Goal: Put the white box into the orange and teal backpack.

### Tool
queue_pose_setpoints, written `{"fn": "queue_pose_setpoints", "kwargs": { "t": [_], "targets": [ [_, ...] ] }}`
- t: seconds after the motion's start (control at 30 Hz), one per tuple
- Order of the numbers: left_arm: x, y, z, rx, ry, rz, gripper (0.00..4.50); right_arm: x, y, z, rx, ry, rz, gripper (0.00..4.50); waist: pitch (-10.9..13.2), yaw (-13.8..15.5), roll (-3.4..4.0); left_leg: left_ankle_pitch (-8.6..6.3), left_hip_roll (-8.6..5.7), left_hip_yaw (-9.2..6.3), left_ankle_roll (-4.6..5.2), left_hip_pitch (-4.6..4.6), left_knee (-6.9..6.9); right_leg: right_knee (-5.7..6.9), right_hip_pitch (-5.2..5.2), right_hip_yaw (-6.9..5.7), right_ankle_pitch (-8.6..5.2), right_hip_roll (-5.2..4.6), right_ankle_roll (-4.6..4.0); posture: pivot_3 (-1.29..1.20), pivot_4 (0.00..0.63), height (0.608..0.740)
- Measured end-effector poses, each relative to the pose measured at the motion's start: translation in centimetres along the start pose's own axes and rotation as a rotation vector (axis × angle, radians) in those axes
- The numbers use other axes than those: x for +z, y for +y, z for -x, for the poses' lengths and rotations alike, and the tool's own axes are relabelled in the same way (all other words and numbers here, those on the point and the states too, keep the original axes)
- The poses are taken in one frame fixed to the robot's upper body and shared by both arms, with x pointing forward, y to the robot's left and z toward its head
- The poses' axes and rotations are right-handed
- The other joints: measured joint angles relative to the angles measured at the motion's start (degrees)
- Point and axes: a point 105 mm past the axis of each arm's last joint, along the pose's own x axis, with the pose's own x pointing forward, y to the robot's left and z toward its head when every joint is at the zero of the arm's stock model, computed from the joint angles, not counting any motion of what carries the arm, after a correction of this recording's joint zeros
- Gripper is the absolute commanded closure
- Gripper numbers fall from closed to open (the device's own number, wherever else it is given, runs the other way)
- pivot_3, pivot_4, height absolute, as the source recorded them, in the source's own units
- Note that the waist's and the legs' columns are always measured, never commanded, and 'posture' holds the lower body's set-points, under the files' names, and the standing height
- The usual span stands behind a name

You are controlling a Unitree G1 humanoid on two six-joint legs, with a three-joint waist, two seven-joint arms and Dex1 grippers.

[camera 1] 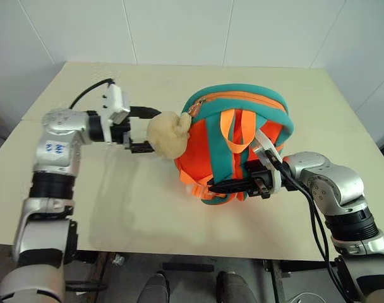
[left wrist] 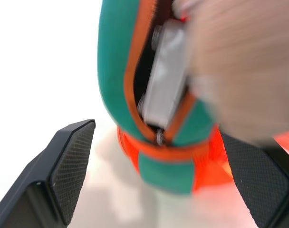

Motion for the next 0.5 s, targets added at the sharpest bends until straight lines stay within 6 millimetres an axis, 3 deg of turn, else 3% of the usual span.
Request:
{"fn": "queue_pose_setpoints", "kwargs": {
  "t": [0.07,0.23,0.33,0.5],
  "targets": [
    [0.0,-0.5,0.8,0.013,0.003,0.002,0.06,-0.1,-0.2,0.2,-0.011,0.000,0.002,4.23,0.0,0.0,0.00,-0.01,0.00,0.00,0.01,0.00,0.00,0.00,0.01,0.00,0.00,0.00,0.00,0.00,0.150,0.740],
    [0.3,-1.3,0.4,0.022,-0.008,-0.002,0.06,-0.3,-0.6,0.4,-0.021,-0.001,-0.003,4.23,0.0,0.1,0.00,-0.01,0.00,-0.01,0.03,0.02,0.01,0.04,0.01,0.00,0.00,0.00,-0.01,0.00,0.150,0.740],
    [0.1,-1.1,-0.1,0.045,-0.016,0.007,0.65,-0.3,-0.8,0.4,-0.023,0.003,0.004,4.23,0.0,0.1,0.00,0.00,0.00,-0.01,0.03,0.02,0.01,0.07,0.01,0.00,0.00,0.00,-0.01,0.00,0.150,0.740],
    [-0.3,-1.2,-0.2,0.045,-0.009,0.019,2.24,-0.3,-0.9,0.4,-0.028,0.010,0.009,4.23,0.0,-0.1,0.00,0.00,0.00,0.00,0.03,0.02,0.00,0.05,0.00,0.01,0.00,0.00,0.00,0.00,0.150,0.740]
  ]
}}
